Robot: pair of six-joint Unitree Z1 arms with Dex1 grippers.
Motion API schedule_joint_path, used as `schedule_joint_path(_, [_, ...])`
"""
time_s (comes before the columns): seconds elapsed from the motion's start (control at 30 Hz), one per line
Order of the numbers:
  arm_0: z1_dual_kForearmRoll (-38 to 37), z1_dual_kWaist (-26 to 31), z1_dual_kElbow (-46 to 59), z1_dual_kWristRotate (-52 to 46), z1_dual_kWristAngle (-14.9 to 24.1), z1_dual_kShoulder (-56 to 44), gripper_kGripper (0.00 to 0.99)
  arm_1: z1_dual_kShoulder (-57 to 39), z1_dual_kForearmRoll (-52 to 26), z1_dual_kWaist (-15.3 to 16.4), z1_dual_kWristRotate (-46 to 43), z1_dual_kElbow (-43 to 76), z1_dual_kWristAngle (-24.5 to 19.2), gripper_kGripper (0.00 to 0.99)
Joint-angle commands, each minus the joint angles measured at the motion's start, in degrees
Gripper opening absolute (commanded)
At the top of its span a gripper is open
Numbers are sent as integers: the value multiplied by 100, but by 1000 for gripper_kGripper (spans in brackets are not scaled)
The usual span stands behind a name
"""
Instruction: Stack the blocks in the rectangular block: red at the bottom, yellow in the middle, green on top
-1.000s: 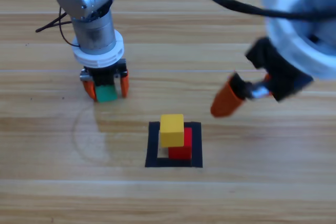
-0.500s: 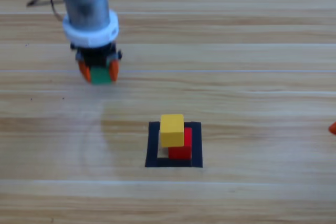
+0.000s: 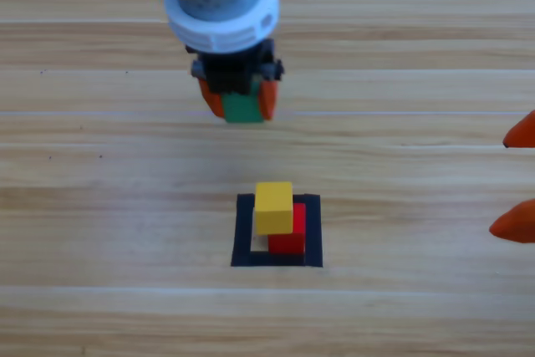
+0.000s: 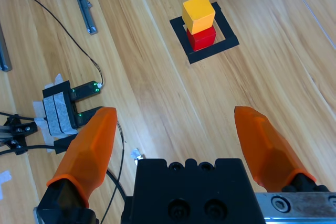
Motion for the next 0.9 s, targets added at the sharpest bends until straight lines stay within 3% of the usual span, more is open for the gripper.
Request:
schedule_joint_path(0.03, [27, -675, 297, -354, -9, -99, 0, 327, -77, -128, -9, 20, 110, 983])
schedule_joint_path(0.5, [18, -736, 428, -583, 18, 68, 0, 432, -33, -128, 17, 2, 110, 982])
schedule_joint_path(0.9, [18, -771, 420, -1382, -61, 323, 3, 520, 2, -128, 35, -41, 110, 982])
